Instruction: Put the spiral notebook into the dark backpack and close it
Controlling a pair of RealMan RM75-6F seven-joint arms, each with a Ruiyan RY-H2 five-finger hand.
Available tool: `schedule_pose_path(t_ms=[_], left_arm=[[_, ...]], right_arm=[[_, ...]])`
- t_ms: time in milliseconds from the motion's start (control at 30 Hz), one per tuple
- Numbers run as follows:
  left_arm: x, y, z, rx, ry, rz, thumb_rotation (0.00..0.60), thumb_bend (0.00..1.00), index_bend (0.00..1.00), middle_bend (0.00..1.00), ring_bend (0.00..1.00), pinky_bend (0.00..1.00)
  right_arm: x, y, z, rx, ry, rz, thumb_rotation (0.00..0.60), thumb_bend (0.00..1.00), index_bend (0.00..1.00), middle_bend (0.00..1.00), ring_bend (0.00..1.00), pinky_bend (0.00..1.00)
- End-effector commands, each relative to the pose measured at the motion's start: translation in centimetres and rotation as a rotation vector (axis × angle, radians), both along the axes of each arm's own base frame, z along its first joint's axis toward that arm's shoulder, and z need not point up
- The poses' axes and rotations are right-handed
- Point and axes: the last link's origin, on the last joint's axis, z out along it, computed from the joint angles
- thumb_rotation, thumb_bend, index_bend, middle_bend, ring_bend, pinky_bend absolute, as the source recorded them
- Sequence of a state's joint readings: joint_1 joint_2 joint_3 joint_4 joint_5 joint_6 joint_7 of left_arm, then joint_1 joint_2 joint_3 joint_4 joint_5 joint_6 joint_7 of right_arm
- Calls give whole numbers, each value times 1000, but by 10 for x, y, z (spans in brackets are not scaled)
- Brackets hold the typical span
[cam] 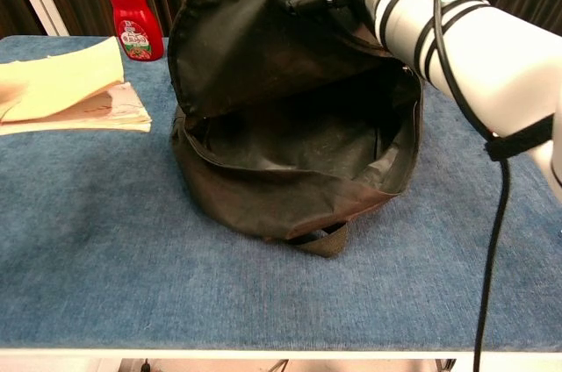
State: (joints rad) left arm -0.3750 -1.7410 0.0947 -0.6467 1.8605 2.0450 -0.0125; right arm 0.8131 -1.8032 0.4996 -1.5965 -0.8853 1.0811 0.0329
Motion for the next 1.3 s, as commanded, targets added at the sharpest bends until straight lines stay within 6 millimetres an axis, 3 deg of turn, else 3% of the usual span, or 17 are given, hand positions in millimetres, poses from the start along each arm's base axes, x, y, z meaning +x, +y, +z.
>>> schedule_pose_path(t_ms=[33,533,867,1033,1300], left_arm=[[9,-16,0,-20,-16,-50,600,275,762,705,573,577],[83,-4,-36,-120,-109,-224,600,276,762,705,575,580],[120,24,-76,-226,-172,-173,600,276,762,705,575,581],[127,43,-98,-253,-145,-109,600,276,762,705,575,582],[119,68,-118,-239,-96,26,600,276,762,705,575,593]], right_arm=[[7,-1,-1,2,-28,-3,600,477,687,527,250,15],[50,0,-7,-4,-123,19,600,477,686,527,250,15],[60,5,-9,-7,-200,22,600,477,688,528,250,15],[57,8,-8,-8,-217,32,600,477,687,528,250,15],[49,15,-6,19,-249,40,600,477,688,527,250,15]])
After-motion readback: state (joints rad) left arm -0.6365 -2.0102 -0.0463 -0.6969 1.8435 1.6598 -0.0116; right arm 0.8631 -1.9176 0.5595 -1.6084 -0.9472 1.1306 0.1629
